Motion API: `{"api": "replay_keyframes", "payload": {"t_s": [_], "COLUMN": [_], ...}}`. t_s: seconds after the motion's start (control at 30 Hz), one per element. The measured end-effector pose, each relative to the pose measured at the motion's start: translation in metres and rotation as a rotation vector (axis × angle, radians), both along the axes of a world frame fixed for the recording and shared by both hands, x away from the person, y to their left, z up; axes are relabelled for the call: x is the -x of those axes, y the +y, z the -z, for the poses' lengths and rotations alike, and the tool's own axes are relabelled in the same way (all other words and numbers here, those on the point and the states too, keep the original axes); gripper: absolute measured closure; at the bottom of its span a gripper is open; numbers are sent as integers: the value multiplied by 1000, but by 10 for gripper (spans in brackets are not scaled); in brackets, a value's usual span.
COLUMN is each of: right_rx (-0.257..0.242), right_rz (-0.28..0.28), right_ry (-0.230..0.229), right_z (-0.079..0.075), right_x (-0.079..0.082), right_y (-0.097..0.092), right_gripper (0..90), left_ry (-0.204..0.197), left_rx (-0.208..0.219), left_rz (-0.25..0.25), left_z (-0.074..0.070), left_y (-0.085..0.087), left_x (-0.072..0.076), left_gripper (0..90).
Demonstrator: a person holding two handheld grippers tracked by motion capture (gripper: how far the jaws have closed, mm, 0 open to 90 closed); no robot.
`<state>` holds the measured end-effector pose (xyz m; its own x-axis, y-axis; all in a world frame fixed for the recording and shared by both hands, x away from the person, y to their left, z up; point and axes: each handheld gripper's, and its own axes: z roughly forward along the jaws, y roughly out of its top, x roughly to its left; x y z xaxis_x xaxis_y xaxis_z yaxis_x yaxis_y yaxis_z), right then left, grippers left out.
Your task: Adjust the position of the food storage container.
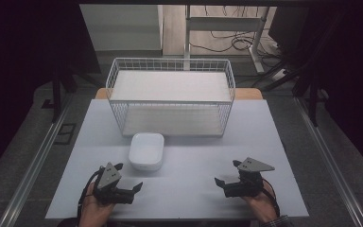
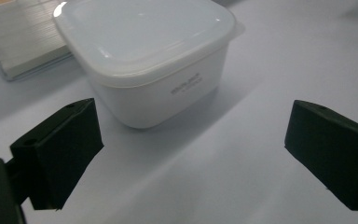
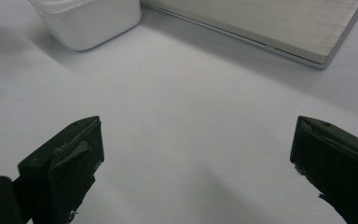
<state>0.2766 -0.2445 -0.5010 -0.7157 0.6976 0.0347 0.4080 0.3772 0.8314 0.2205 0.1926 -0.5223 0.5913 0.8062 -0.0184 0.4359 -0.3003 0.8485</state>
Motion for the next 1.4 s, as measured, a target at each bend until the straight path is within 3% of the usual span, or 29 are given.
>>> {"api": "replay_keyframes", "payload": {"t_s": [0.1, 0.23, 0.4, 0.5, 0.57, 0.7, 0.83, 0.97, 1.07, 1.23, 1.4], "right_rx": [-3, 9, 15, 14, 12, 17, 28, 37, 44, 64, 76], "right_rz": [-7, -12, -11, -5, -2, 0, -1, -7, -11, -13, -17], "right_ry": [9, 8, 8, 9, 11, 10, 10, -12, -25, -24, -23], "right_z": [1, 1, 1, 1, 1, 1, 2, -1, -2, -1, 0], "right_x": [-1, 0, 0, 0, 0, 0, 0, 1, 2, 1, 1], "right_y": [1, 3, 4, 3, 3, 4, 5, 6, 7, 8, 8], "right_gripper": [31, 31, 31, 28, 26, 25, 25, 25, 26, 26, 28], "left_ry": [38, 74, 70, 65, 66, 55, 44, 25, 26, 45, 55], "left_rx": [40, 19, -19, 21, 19, 32, 110, 94, 107, 113, 131], "left_rz": [-12, -6, -1, 8, -7, -23, -61, -101, -116, -147, -178], "left_z": [1, 3, 1, -2, -4, -9, -17, -23, -24, -23, -21], "left_y": [4, 3, -1, 0, 1, 8, 19, 22, 25, 31, 39], "left_x": [-3, -4, -3, -3, -3, -3, -8, -17, -27, -46, -71], "left_gripper": [44, 55, 39, 41, 68, 218, 421, 614, 741, 886, 900]}}
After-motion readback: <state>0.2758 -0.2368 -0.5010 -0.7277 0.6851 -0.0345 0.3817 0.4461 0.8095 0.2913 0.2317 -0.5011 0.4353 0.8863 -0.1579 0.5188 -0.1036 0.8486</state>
